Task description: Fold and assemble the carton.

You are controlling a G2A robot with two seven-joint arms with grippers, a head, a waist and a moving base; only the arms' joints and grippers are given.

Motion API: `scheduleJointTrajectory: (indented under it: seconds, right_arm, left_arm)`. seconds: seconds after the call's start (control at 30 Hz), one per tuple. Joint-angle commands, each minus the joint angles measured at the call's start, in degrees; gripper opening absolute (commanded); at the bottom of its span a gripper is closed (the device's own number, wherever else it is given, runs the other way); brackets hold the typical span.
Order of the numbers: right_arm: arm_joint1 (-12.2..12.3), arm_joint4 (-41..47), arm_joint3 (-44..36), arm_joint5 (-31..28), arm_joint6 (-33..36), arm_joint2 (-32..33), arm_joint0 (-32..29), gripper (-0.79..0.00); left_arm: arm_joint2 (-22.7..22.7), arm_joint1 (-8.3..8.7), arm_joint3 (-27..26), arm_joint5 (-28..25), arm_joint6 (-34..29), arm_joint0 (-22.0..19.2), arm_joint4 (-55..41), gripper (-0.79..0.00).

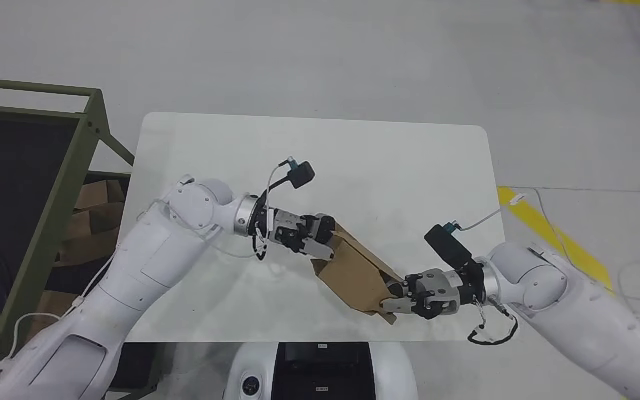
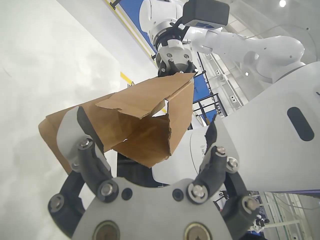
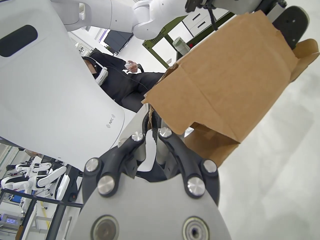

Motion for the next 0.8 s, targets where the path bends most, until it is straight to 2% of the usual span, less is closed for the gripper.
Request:
scheduleJointTrajectory:
  seconds: [0.0,0.77]
  right_arm:
    - [-0.01,-0.02,0.0,0.0,0.0,0.03,-0.03,-0.785]
    - [0.12,1.02,-0.05,0.0,0.0,-0.51,0.46,-0.785]
  left_arm:
    - [-0.2,-0.05,0.0,0.08,-0.07,0.05,0.03,0.0]
    - [-0.2,-0.05,0.0,0.08,-0.07,0.05,0.03,0.0]
